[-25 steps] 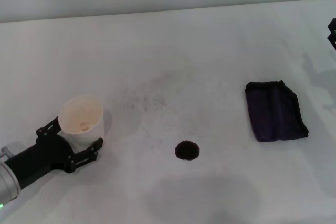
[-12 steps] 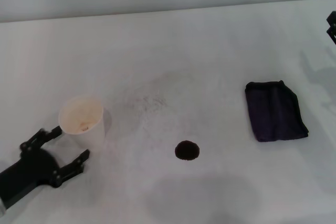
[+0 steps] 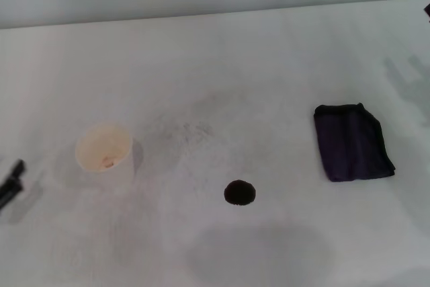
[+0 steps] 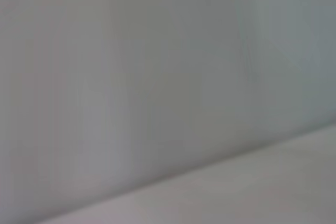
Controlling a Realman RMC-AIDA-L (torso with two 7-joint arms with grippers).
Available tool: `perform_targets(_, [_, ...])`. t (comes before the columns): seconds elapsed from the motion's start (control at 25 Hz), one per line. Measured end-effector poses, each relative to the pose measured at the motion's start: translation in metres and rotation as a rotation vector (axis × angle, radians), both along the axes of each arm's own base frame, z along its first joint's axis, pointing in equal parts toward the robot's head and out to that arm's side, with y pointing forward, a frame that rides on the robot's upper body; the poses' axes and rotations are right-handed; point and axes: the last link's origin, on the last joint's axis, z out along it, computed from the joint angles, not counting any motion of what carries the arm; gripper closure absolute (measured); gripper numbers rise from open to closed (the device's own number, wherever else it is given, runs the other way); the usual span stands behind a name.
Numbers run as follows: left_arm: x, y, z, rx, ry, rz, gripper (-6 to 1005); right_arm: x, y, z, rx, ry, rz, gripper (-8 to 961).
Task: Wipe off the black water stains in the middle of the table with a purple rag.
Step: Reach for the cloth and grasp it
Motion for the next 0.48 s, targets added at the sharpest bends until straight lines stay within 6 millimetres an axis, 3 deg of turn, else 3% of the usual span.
perform_targets(0.2, [-0.006, 0.003, 0.024, 0.137, -0.012, 0.035, 125, 0.001, 0.009, 0.008, -0.196, 0.141, -0.011, 305])
perform_targets(0.48, [-0.006, 0.012, 0.039, 0.232, 0.001, 0.036, 124, -0.001, 0.019, 0.012, -0.501, 0.181, -0.036, 310])
